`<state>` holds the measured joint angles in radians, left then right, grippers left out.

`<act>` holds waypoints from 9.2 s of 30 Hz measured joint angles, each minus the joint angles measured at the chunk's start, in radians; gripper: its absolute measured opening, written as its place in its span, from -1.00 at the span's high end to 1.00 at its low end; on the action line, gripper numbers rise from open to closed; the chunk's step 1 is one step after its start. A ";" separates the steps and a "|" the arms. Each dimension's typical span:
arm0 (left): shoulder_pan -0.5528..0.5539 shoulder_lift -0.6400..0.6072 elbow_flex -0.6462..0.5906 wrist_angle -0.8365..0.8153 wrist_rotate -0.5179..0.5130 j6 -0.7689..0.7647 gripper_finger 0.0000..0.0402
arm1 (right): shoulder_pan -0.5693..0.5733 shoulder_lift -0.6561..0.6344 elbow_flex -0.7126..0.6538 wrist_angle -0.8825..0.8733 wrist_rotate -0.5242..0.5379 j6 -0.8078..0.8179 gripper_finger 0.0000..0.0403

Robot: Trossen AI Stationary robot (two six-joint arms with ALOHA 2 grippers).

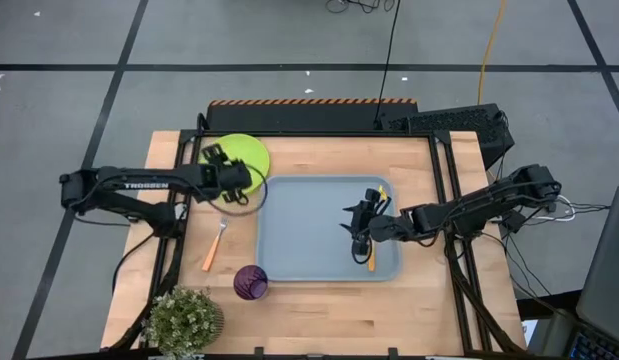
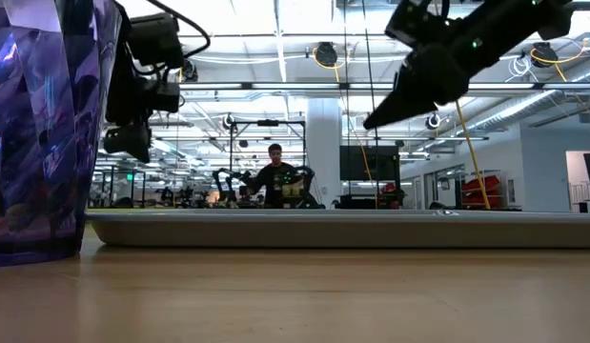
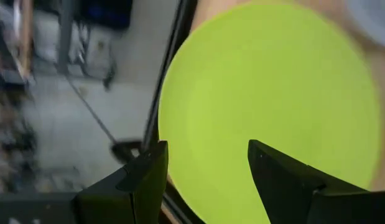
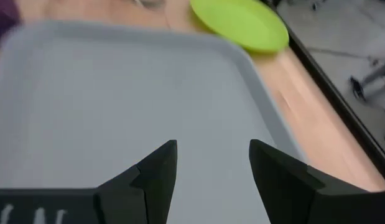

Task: Pick and place plate/cup/fork/spoon on tray
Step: Put the green plate on the gray serving tray to the left side of the orange spoon

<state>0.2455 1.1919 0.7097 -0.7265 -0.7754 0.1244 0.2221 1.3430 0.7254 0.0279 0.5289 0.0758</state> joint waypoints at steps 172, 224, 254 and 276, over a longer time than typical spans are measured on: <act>-0.284 0.306 0.080 -0.170 -0.075 -0.193 -0.04 | -0.070 -0.163 -0.299 0.469 -0.192 0.017 0.04; -0.120 0.328 -0.013 0.076 0.210 -0.067 -0.04 | -0.085 -0.163 -0.299 0.438 -0.191 -0.010 0.04; -0.041 0.387 -0.014 0.042 0.104 -0.059 0.97 | -0.099 -0.163 -0.299 0.435 -0.187 -0.010 0.04; -0.139 0.280 0.021 -0.081 0.011 -0.187 0.98 | -0.099 -0.163 -0.299 0.435 -0.187 0.009 0.04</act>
<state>0.1070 1.4724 0.7303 -0.8077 -0.7647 -0.0631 0.1230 1.1797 0.4259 0.4628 0.3424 0.0853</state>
